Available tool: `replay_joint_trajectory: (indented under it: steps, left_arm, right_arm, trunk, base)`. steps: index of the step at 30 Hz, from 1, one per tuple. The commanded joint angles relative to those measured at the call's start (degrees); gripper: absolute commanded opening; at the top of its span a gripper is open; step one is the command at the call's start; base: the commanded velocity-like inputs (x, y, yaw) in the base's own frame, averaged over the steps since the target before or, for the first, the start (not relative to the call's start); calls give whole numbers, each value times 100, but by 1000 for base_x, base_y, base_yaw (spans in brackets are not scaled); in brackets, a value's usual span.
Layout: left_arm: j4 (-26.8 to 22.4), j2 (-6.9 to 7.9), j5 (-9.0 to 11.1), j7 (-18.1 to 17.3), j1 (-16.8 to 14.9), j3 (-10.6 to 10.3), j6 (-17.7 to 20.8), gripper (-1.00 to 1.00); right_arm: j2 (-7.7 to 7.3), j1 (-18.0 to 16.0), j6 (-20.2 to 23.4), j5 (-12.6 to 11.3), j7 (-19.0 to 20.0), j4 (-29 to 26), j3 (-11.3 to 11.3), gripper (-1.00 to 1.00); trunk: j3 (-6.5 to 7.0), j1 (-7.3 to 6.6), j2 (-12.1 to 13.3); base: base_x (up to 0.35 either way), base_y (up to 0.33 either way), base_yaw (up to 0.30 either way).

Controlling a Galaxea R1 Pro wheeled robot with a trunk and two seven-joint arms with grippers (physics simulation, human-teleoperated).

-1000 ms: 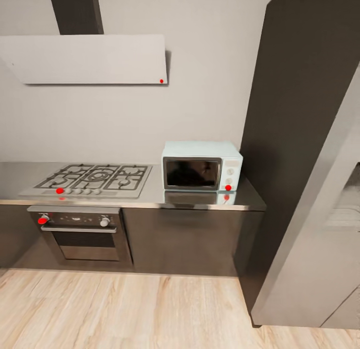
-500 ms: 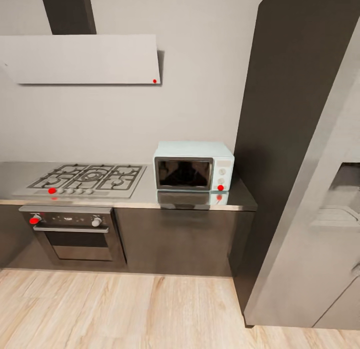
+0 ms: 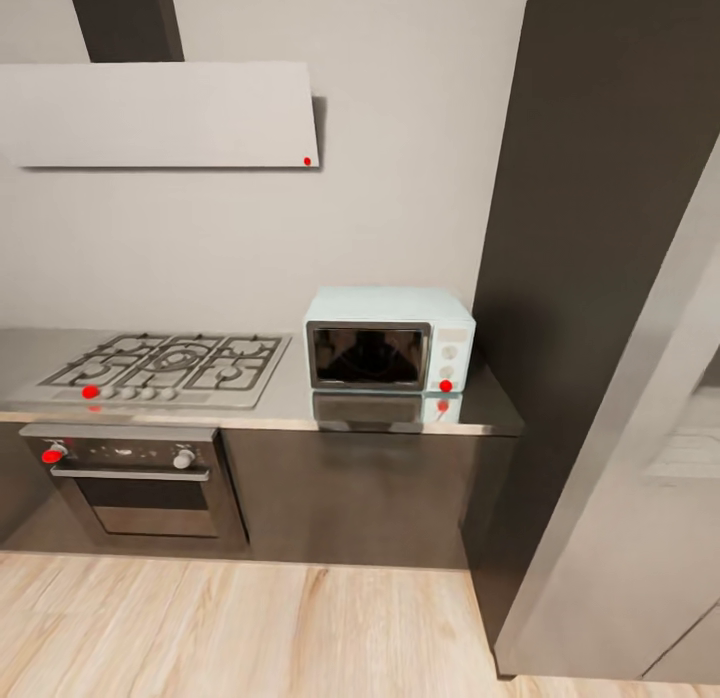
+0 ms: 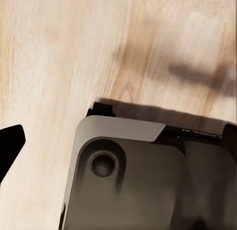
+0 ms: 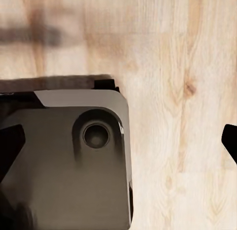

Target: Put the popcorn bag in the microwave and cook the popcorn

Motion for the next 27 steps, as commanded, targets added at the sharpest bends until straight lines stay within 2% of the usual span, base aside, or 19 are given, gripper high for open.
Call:
replay_joint_trajectory:
  steps: [1, 8, 17, 20, 22, 23, 27]
  left_arm:
    - [9, 0, 54, -24, -5, -43, -20, 100]
    - [9, 2, 53, -24, -5, -42, -19, 100]
    - [9, -1, 55, -24, -5, -43, -28, 100]
    - [9, -3, 53, -24, -4, -41, -28, 100]
    - [9, -2, 54, -24, -5, -43, -28, 100]
    - [9, -3, 53, -24, -5, -43, -28, 100]
    - [9, -3, 52, -24, -5, -43, -28, 100]
  right_arm:
    - [-11, -7, -34, 47, 14, 18, -43, 100]
    - [-15, -7, -23, 55, 27, 18, -39, 100]
    - [0, -7, -13, 101, -18, 7, -47, 100]
    - [4, -7, 3, 122, 19, -236, -54, 100]
    - [123, -7, 49, 125, 39, -685, -54, 100]
    - [334, -7, 312, 159, 46, -1235, -48, 100]
    - [818, -8, 1363, 270, 110, -2782, -40, 100]
  trunk:
    - [-7, 4, -4]
    - [-7, 4, -4]
    - [-7, 4, -4]
    - [-7, 4, -4]
    - [-7, 4, -4]
    - [-7, 4, -4]
    - [-7, 4, -4]
  base:
    - [310, 0, 0]
    - [277, 0, 0]
    - [30, 0, 0]
    - [0, 0, 0]
    - [0, 0, 0]
    - [0, 0, 0]
    - [0, 0, 0]
